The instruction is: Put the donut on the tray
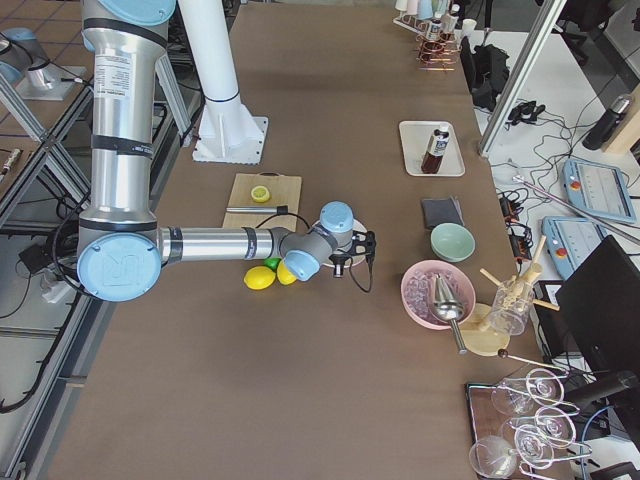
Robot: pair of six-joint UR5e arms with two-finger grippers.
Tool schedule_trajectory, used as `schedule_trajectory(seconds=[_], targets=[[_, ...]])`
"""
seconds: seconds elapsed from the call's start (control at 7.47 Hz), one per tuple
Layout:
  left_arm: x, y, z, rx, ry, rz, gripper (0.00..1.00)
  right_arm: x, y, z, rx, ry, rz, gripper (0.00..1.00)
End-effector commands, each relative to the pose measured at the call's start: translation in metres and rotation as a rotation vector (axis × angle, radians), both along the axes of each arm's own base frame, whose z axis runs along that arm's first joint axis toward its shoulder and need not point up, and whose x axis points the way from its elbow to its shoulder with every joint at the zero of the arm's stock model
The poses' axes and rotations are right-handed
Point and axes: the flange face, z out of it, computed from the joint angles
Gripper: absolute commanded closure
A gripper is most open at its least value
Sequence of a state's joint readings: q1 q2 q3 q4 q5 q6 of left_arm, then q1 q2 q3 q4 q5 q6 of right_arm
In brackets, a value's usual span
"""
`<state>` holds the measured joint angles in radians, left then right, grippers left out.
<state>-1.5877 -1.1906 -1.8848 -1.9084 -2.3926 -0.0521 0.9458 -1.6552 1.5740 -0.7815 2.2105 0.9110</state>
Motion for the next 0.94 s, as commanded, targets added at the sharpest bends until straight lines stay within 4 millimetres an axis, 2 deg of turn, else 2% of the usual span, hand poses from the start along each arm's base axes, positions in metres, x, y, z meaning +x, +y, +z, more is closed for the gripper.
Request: schedule_trajectory(seconds=[0.0, 0.13, 0.27, 0.4, 0.54, 0.8], targets=[[0.000, -0.001, 0.000, -0.012, 0.000, -0.013, 0.03, -0.001, 0.000, -0.021, 0.035, -0.062, 0.019, 1.00], [0.002, -0.006, -0.005, -0.057, 0.016, -0.062, 0.02, -0.001, 0.001, -0.048, 0.028, -0.103, 0.045, 1.00], [0.013, -0.008, -0.009, -0.053, 0.026, -0.042, 0.03, -0.004, -0.003, -0.076, 0.033, -0.137, 0.060, 1.00], [0.021, -0.014, -0.021, -0.067, 0.044, -0.066, 0.03, -0.010, -0.011, -0.095, 0.019, -0.167, 0.079, 1.00], [0.046, -0.030, -0.044, -0.066, 0.069, -0.062, 0.05, -0.020, -0.018, -0.109, 0.010, -0.188, 0.089, 1.00], [0.121, -0.065, -0.086, -0.069, 0.120, 0.010, 0.05, -0.044, -0.038, -0.152, -0.034, -0.232, 0.126, 1.00]])
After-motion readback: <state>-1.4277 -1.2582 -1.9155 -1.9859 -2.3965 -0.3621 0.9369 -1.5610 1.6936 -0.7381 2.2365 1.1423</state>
